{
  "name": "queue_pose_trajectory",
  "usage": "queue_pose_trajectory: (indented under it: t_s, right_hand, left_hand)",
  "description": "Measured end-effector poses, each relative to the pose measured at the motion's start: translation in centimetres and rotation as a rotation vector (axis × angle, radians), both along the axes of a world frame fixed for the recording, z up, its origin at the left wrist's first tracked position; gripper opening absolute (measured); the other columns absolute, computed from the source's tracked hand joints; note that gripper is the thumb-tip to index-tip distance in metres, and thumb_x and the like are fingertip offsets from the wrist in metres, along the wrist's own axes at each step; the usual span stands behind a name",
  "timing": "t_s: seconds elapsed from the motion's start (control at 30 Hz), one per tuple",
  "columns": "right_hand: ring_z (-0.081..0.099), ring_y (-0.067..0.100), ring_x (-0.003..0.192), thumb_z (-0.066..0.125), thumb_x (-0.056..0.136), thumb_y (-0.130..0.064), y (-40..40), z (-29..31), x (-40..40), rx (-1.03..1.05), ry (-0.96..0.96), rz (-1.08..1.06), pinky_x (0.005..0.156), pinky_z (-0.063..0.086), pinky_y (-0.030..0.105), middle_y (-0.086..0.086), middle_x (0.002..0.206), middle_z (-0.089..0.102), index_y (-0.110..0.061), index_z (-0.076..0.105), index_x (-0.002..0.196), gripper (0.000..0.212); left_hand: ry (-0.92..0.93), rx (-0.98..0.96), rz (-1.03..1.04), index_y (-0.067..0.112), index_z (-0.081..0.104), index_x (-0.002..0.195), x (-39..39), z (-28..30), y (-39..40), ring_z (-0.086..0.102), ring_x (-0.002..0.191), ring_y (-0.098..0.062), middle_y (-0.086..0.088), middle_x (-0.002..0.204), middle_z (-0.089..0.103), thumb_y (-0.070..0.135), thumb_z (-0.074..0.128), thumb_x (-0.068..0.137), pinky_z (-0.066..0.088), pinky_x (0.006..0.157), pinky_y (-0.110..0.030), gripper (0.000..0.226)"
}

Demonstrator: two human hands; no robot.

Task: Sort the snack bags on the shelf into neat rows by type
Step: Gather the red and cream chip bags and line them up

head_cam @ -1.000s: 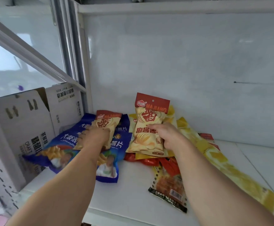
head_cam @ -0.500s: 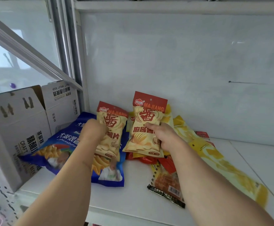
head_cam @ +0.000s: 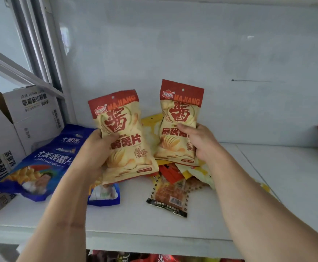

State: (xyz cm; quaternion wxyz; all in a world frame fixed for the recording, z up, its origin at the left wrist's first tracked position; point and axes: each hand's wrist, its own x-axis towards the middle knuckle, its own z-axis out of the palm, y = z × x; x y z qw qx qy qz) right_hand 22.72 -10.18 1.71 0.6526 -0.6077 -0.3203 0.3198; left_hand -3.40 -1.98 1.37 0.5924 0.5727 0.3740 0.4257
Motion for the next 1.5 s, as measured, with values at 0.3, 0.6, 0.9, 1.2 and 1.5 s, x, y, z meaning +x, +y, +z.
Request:
queue_pose_trajectory:
  t_s: [0.3,0.6,0.9,1.2,1.5]
  right_hand:
    - [0.077,0.025,0.085,0.078,0.086,-0.023,-14.0,-0.3,6.7,0.015,-0.006,-0.103,0.079,0.061,0.042,0.005,0.093,0.079,-0.013,0.073,0.104,0.021]
    - [0.077,0.026,0.086,0.079,0.085,-0.025,-30.0,-2.6,14.7,-0.008,0.013,-0.213,0.083,0.060,0.048,0.005,0.097,0.079,-0.012,0.073,0.109,0.028]
    - [0.076,0.026,0.091,0.073,0.090,-0.031,-39.6,-4.1,22.3,-0.031,0.057,-0.318,0.088,0.059,0.051,0.004,0.099,0.078,-0.016,0.071,0.110,0.025]
    - [0.076,0.025,0.092,0.076,0.088,-0.022,-42.9,-3.0,30.0,0.015,0.007,-0.375,0.084,0.060,0.050,0.003,0.101,0.078,-0.024,0.073,0.100,0.012]
    - [0.076,0.020,0.087,0.076,0.088,-0.023,-44.4,-2.8,38.3,-0.016,-0.075,-0.391,0.076,0.062,0.038,-0.002,0.097,0.079,-0.020,0.072,0.110,0.022]
  left_hand:
    - [-0.137,-0.083,-0.263,0.008,0.061,0.116,11.4,-0.7,-14.0,0.076,0.093,-0.033,-0.011,0.102,0.078,0.012,0.060,0.098,0.059,0.084,-0.054,0.018]
    - [-0.028,-0.131,-0.519,0.009,0.062,0.123,21.7,-2.5,-27.4,0.075,0.096,-0.029,-0.010,0.106,0.078,0.014,0.063,0.097,0.060,0.084,-0.046,0.027]
    - [-0.055,-0.106,-0.573,0.011,0.060,0.125,29.5,-3.3,-35.4,0.075,0.097,-0.027,-0.009,0.107,0.077,0.010,0.055,0.101,0.061,0.076,-0.042,0.024]
    - [-0.123,-0.118,-0.586,0.011,0.061,0.122,39.0,-3.0,-37.4,0.075,0.096,-0.031,-0.010,0.107,0.077,0.010,0.060,0.098,0.058,0.088,-0.054,0.024]
    - [-0.096,-0.101,-0.562,0.015,0.063,0.119,46.9,-3.1,-39.0,0.076,0.095,-0.030,-0.007,0.104,0.078,0.015,0.066,0.096,0.057,0.090,-0.056,0.024]
